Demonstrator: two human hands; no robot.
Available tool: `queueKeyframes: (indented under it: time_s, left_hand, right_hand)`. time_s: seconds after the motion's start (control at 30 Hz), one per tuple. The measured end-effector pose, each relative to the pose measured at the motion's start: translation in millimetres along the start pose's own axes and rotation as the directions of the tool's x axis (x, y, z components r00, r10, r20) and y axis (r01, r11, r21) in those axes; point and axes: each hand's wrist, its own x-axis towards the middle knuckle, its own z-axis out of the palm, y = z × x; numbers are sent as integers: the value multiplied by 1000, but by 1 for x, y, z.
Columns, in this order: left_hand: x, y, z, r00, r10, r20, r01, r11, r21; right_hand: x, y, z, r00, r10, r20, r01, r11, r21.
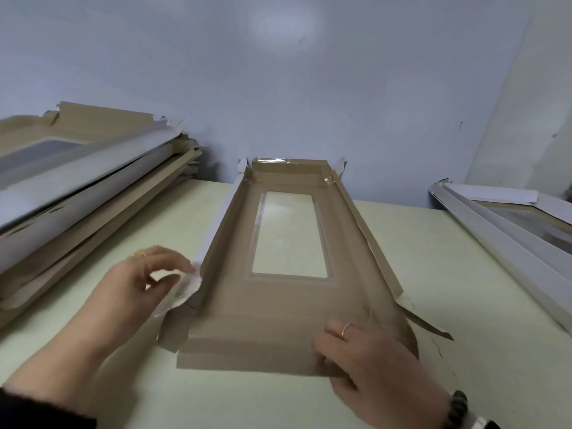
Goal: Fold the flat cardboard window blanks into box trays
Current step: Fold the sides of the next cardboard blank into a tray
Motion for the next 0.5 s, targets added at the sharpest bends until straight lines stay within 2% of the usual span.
queueKeyframes:
  time_s: [0.17, 0.27, 0.4, 0.5]
  left_hand:
    - [-6, -19, 2, 960, -141, 241, 192, 960, -202]
    - [-4, -33, 1, 928, -125, 351, 197, 964, -177]
    - [-1, -42, -4, 891, -128, 435, 264, 927, -267]
    - [-1, -43, -9, 878, -106, 466, 285, 899, -332]
  right_hand:
    - [-3, -5, -2, 997, 0, 83, -12, 990, 143]
    - [-1, -5, -7, 994, 4, 111, -22, 986, 166]
    - [3, -7, -13, 991, 14, 136, -46, 972, 232]
    - [2, -6, -9, 998, -19, 60, 7, 983, 184]
